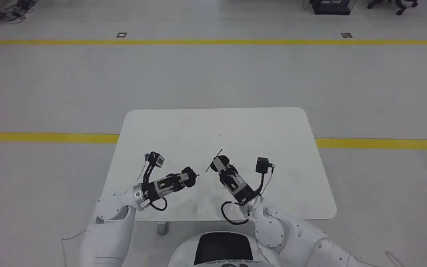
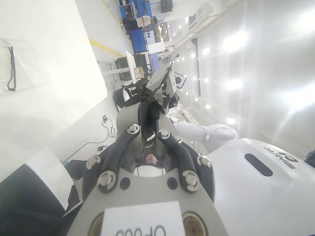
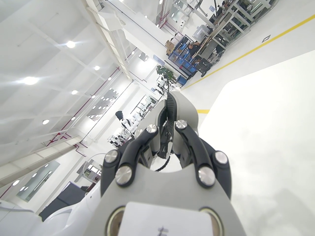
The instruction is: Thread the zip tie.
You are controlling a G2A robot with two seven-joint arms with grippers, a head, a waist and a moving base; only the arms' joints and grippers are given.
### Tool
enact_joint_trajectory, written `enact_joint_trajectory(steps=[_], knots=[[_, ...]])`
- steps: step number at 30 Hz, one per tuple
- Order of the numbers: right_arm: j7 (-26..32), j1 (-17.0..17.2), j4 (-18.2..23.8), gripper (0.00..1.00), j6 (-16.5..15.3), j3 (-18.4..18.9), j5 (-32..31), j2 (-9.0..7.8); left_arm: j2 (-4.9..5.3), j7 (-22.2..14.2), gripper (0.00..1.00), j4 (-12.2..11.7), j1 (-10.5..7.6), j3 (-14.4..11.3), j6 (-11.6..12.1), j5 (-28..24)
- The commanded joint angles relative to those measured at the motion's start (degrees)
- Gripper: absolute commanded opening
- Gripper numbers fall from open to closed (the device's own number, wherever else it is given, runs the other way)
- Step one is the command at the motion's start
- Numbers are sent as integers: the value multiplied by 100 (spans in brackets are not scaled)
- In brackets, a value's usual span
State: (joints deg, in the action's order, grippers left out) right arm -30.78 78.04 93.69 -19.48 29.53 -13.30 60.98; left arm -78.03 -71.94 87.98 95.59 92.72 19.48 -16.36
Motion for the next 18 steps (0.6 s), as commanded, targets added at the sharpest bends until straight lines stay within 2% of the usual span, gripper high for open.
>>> enact_joint_trajectory(steps=[1, 9, 18], knots=[[34, -3, -11, 0, 0, 27, 6, 39, 0, 0, 0, 0, 0, 0, 0, 0], [191, 7, -54, 0, 0, 49, -9, 168, 0, 0, 0, 0, 0, 0, 0, 0], [246, 139, -26, 0, 0, 160, -80, 213, 0, 0, 0, 0, 0, 0, 0, 0]])
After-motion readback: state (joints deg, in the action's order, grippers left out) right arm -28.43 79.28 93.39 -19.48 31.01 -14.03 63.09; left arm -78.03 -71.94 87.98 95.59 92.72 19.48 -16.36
